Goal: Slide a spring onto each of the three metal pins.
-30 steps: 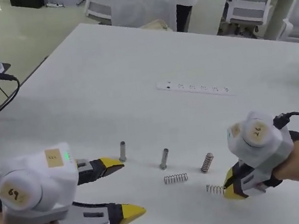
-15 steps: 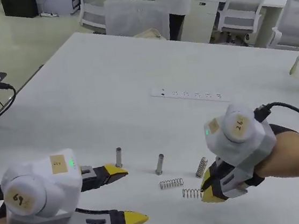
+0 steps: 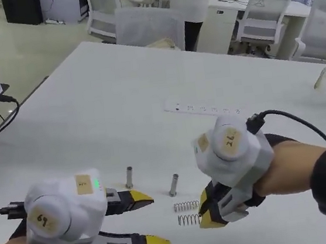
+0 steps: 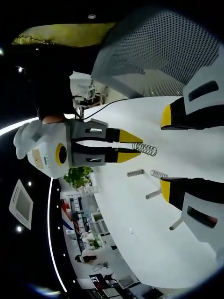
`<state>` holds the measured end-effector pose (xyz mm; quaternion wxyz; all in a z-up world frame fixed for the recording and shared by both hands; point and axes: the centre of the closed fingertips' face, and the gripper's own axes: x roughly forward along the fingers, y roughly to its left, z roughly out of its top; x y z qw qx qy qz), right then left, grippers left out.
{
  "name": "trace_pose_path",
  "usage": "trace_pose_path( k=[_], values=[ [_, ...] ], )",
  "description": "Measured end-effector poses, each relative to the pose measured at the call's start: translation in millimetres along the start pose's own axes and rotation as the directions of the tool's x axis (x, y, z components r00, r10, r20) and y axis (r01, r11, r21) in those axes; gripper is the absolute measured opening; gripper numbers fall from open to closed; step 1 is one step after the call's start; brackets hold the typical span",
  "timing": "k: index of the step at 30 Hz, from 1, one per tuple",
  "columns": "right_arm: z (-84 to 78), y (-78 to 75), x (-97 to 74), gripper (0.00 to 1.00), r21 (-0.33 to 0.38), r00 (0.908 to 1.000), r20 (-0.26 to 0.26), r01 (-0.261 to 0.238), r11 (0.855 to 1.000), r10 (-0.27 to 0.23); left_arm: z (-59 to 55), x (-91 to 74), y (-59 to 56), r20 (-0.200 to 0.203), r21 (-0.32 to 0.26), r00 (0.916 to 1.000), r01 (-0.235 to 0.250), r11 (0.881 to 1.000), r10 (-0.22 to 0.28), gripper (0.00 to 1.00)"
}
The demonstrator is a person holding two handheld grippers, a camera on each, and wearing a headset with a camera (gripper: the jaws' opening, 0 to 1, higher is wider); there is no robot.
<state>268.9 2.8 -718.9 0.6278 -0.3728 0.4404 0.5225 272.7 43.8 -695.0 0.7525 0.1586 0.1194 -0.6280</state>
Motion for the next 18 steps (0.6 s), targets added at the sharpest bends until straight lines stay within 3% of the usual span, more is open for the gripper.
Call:
trace_pose_path(
  k=[18],
  values=[
    [22.8,7.1,1.1,0.08,-0.051,0.9998,-0.010,-0.018,0.999,0.017,0.6,9.5,-7.1,-0.009,0.050,0.9995,0.031,0.998,-0.031,0.17]
  ],
)
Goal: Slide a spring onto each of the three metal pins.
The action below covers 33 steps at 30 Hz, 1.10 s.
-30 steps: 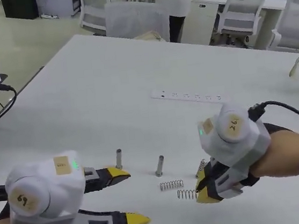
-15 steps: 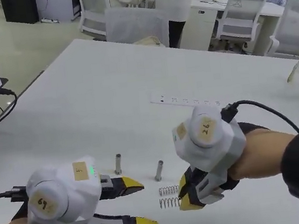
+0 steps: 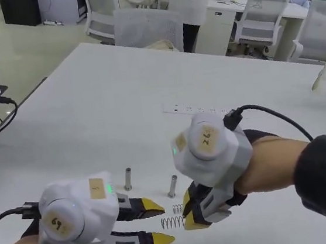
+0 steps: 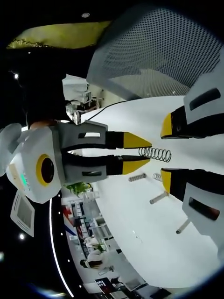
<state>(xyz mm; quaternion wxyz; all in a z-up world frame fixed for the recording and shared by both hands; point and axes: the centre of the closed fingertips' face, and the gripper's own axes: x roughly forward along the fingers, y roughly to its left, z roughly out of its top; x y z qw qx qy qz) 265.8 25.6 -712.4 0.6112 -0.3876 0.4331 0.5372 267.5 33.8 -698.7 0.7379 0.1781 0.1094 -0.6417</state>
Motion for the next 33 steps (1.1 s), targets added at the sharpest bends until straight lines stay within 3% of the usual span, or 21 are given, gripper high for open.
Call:
trace_pose_path(
  k=[16,33],
  values=[
    [6.3,2.8,-1.7,0.08,-0.013,0.9999,-0.005,-0.010,1.000,0.010,-1.0,1.5,0.9,-0.011,0.025,0.9999,-0.003,1.000,0.003,0.04],
    [12.7,3.1,-10.7,0.08,-0.026,0.9997,0.023,-0.006,1.000,0.006,-1.5,1.2,1.6,-0.008,0.042,1.0000,0.001,0.999,0.000,0.03]
  ],
)
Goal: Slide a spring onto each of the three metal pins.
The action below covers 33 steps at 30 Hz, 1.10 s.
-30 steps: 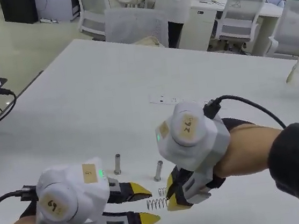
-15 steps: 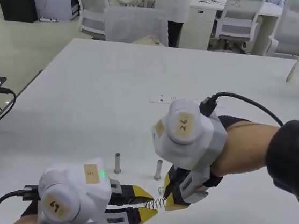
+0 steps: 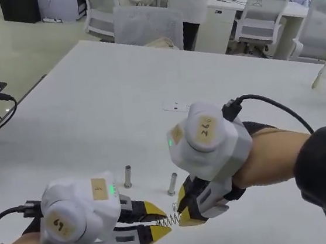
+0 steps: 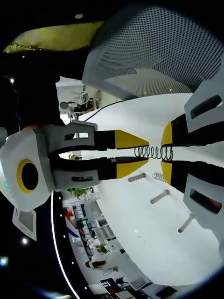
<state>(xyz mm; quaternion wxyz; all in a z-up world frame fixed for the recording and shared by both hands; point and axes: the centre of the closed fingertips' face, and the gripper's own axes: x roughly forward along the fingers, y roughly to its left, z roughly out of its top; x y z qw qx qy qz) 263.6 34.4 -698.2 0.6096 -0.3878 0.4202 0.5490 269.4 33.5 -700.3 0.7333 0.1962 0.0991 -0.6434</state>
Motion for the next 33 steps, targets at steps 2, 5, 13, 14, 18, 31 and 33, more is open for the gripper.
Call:
trace_pose_path(
  k=[2,5,13,14,18,31,33],
  values=[
    [1.0,-0.3,-2.2,0.08,0.002,1.0000,0.009,0.002,1.000,-0.002,0.9,-0.1,0.4,0.006,0.004,1.0000,-0.001,1.000,0.001,0.03],
    [3.7,-0.1,-5.1,0.08,0.001,0.9996,0.026,0.005,1.000,-0.005,1.6,-0.4,1.1,0.013,0.002,0.9999,-0.002,1.000,0.002,0.03],
    [5.9,-0.5,-6.5,0.08,-0.003,0.9982,0.060,0.007,1.000,-0.007,3.2,-2.6,2.3,0.028,-0.008,0.9996,-0.001,1.000,0.001,0.02],
    [7.1,-0.4,-6.7,0.09,-0.006,0.9972,0.074,0.006,1.000,-0.005,3.0,-2.9,2.0,0.027,-0.009,0.9996,0.001,1.000,-0.001,0.02],
    [5.7,-2.4,-6.7,0.10,0.012,0.9948,0.102,0.005,1.000,-0.006,3.6,-3.4,1.9,0.034,-0.018,0.9994,0.003,1.000,-0.002,0.02],
    [3.4,-1.2,-2.8,0.09,0.051,0.9883,0.153,-0.002,0.999,-0.005,8.9,-5.3,2.8,0.063,-0.042,0.9980,0.000,0.999,0.003,0.02],
    [4.0,-1.2,-3.8,0.09,0.051,0.9880,0.154,-0.001,0.999,-0.007,9.1,-5.4,3.2,0.065,-0.044,0.9979,-0.002,0.999,0.005,0.02]
  ],
)
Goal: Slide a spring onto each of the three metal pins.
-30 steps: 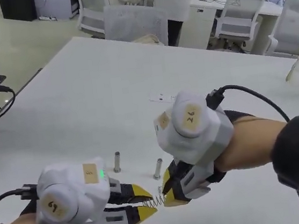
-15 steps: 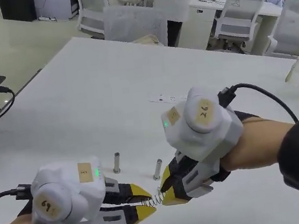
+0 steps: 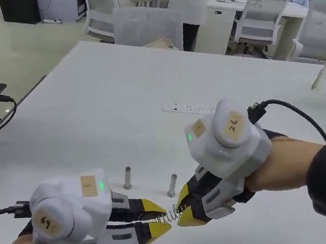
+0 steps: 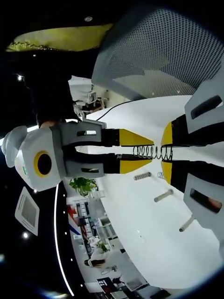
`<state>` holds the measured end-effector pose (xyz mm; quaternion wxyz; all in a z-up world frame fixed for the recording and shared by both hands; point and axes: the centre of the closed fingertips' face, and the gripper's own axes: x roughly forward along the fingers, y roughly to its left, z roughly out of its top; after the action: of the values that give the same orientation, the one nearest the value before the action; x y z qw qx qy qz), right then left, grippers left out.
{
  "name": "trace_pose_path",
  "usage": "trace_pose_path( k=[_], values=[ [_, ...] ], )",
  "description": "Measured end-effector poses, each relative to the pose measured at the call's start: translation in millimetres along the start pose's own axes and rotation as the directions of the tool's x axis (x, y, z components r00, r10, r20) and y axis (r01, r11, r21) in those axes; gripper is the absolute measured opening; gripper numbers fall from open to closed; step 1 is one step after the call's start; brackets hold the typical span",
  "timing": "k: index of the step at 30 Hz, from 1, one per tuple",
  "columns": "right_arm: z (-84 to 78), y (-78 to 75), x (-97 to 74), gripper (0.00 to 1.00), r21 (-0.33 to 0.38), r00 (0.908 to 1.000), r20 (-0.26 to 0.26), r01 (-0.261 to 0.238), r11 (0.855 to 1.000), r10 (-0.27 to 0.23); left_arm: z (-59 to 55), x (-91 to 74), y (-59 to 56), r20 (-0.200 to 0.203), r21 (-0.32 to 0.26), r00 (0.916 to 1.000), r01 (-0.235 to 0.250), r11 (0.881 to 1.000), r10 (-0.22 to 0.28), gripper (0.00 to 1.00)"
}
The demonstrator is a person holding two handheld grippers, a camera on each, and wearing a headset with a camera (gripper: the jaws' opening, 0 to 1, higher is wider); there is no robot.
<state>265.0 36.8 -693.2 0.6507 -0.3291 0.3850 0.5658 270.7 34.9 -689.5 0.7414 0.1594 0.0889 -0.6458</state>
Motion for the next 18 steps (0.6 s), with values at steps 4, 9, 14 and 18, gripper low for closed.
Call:
trace_pose_path(
  k=[4,9,14,18],
  values=[
    [4.4,0.2,-2.6,0.09,-0.006,0.9999,0.006,0.008,1.000,-0.008,0.6,0.1,0.7,0.003,-0.004,1.0000,-0.003,1.000,0.003,0.02],
    [11.5,0.8,-3.6,0.09,-0.025,0.9998,0.012,0.015,1.000,-0.014,-0.2,0.0,0.9,-0.002,-0.004,1.0000,-0.005,1.000,0.005,0.02],
    [19.1,2.1,-4.2,0.09,-0.042,0.9997,0.016,0.016,0.999,-0.015,-0.8,-0.1,1.1,-0.005,-0.004,1.0000,-0.005,1.000,0.005,0.02],
    [24.8,3.4,-4.2,0.09,-0.051,0.9997,0.021,0.013,0.999,-0.012,-0.9,0.1,0.9,-0.006,-0.004,1.0000,-0.004,1.000,0.004,0.02]
  ],
)
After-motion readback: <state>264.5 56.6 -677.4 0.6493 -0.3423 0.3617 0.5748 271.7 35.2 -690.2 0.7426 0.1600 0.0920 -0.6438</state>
